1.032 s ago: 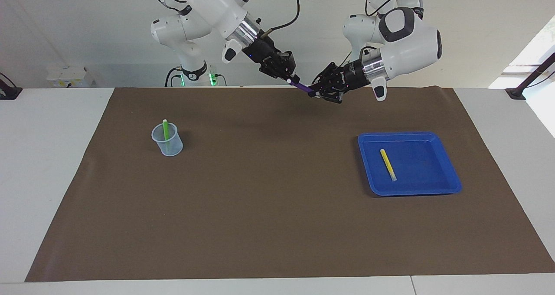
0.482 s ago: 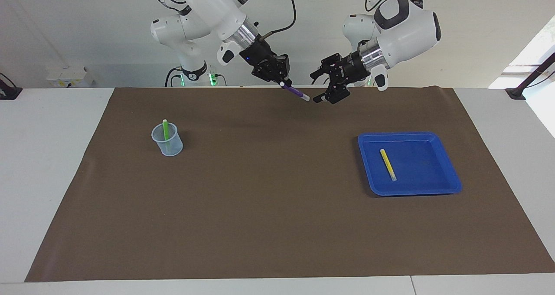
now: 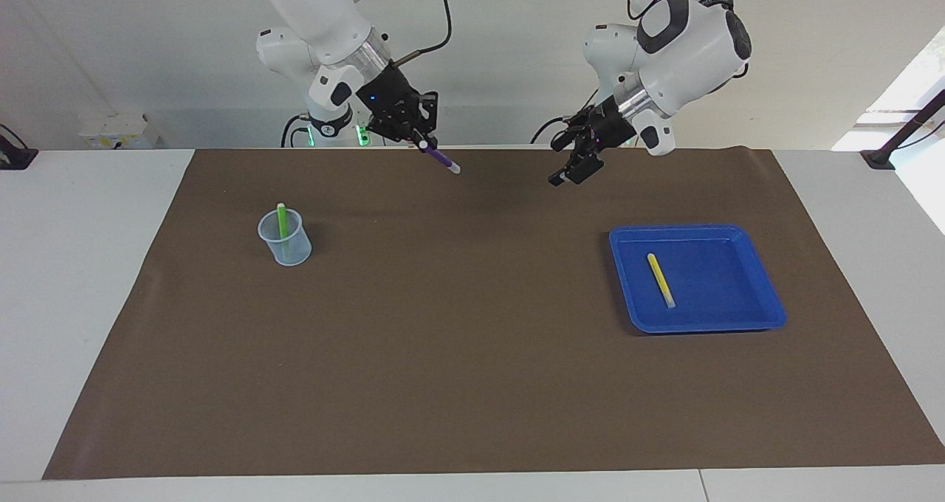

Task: Transfer and insert pens with both arms
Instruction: 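Carry the purple pen to the cup while the left gripper reaches the tray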

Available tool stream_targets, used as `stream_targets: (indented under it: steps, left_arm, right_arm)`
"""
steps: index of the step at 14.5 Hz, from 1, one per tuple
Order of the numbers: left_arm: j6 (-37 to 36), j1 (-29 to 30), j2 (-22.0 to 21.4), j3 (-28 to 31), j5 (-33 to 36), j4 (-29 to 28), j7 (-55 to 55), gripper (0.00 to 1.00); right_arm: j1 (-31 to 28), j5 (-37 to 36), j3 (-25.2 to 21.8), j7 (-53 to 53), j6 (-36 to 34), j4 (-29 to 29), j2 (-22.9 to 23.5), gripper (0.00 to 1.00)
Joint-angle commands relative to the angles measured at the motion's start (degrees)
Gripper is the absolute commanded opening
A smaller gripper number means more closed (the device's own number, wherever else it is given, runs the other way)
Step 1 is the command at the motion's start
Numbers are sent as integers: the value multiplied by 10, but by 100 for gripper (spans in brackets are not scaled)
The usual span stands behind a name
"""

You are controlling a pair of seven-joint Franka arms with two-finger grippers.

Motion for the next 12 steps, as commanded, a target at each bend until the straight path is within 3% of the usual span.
stream_targets:
  steps: [1,5,8,12]
  left_arm:
    - [-27,14,-7,6,75,-10,94,100]
    - [-64,57,-3,6,155,-12,258,100]
    - [-57,90,27,6,179,-11,405,100]
    - [-14,109,69,6,267,-10,568,100]
  right_arm:
    - [-59,-34,4,-95,-52,16,-8,0]
    - [-124,-151,4,-260,-47,-19,-17,0]
    - [-168,-235,4,-389,28,-69,-14,0]
    - [-204,-254,4,-462,59,-129,-36,0]
